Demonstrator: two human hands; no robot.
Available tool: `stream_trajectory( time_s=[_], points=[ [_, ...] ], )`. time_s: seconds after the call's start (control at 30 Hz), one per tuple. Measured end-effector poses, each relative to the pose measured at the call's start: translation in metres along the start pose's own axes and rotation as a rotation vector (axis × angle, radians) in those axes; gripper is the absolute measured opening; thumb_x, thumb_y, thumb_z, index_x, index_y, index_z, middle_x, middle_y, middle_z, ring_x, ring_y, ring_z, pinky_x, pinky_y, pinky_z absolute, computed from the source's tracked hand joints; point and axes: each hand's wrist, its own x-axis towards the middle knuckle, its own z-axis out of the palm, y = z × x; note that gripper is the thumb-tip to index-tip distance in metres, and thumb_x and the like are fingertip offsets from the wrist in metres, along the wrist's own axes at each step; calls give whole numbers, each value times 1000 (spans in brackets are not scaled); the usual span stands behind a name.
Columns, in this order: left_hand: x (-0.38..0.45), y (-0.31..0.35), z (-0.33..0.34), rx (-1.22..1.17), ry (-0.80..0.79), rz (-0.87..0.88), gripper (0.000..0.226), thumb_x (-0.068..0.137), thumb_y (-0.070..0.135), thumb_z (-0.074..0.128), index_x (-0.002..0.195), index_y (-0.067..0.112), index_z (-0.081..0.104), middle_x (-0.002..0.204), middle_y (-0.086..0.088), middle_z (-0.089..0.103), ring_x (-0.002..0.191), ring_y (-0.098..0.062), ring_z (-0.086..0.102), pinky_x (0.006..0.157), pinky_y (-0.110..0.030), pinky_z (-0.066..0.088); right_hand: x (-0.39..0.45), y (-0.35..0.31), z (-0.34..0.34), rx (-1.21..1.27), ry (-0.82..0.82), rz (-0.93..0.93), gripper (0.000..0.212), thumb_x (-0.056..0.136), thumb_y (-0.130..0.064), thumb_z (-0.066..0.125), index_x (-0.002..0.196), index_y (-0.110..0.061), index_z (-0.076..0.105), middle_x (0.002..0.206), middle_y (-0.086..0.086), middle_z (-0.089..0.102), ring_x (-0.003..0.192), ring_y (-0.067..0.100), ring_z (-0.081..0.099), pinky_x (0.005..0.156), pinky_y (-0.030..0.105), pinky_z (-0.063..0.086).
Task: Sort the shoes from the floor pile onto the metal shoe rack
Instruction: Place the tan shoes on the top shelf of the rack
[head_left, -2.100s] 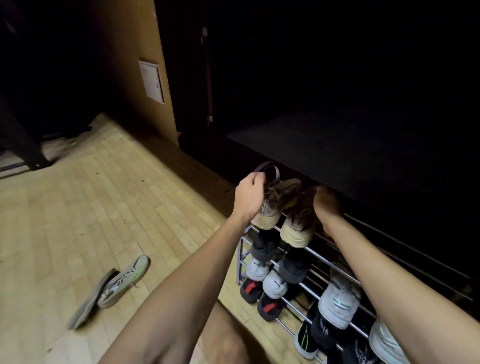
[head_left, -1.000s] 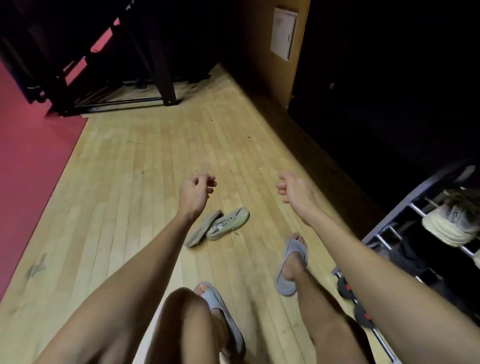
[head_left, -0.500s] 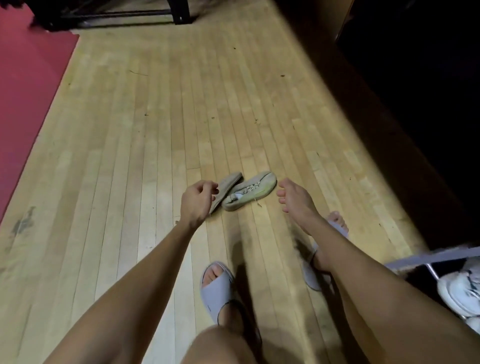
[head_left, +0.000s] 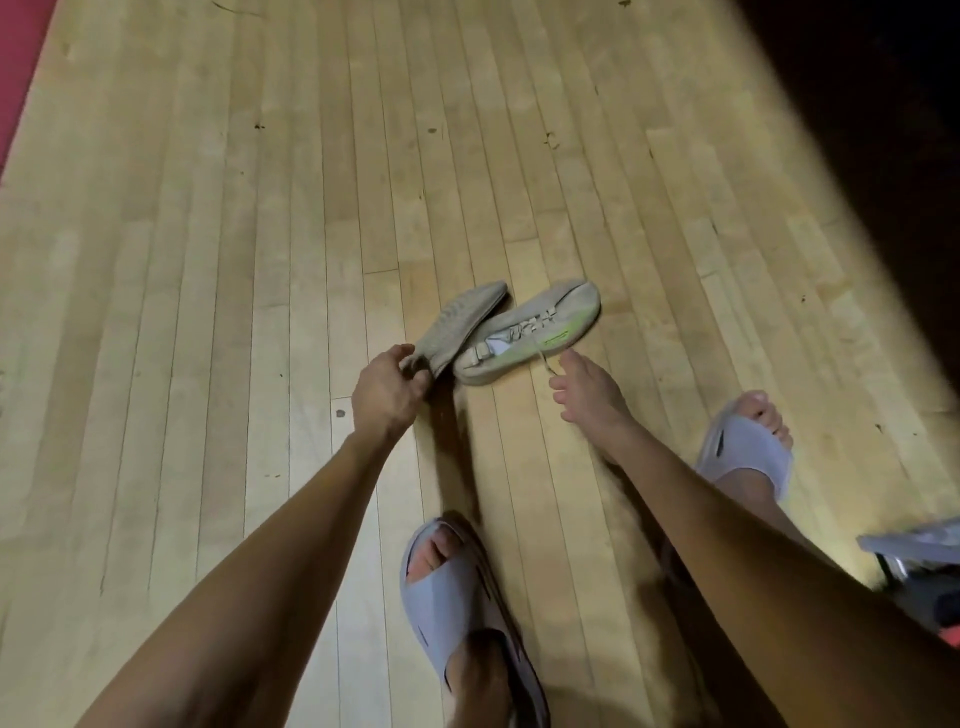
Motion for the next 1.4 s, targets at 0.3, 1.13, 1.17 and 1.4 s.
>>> stream_trajectory(
  time_s=[0.3, 1.13, 1.17, 1.4],
  points=[
    [33, -24, 28, 241, -53, 46, 53, 78, 28, 70, 126, 13, 54, 113, -11, 66, 98, -33, 62, 76, -39, 51, 24, 44, 5, 191, 43, 137, 35, 99, -36, 34, 118, -17, 58, 99, 6, 61, 73, 13, 54, 57, 24, 39],
    [-158, 172, -124, -607, -324, -26, 23, 91, 23, 57, 106, 8, 67, 97, -14, 70, 84, -24, 66, 81, -45, 59, -224, -84, -106, 194, 198, -195, 30, 97, -47, 34, 83, -31, 55, 101, 0, 66, 102, 23, 63, 97, 49, 49],
    [-173, 183, -131, -624, -328, -17, 21, 90, 22, 58, 101, 8, 68, 95, -14, 68, 83, -24, 64, 83, -47, 59, -243, -90, -117, 183, 217, -223, 30, 97, -48, 32, 84, -32, 55, 104, 0, 66, 104, 24, 63, 98, 50, 48],
    [-297, 256, -176, -709, -424, 145, 18, 92, 19, 55, 79, 18, 67, 69, 2, 67, 69, -15, 61, 82, -40, 55, -381, -95, -184, 215, 352, -453, 31, 104, -35, 33, 119, -21, 56, 117, 4, 65, 99, 15, 62, 80, 30, 51]
  ],
)
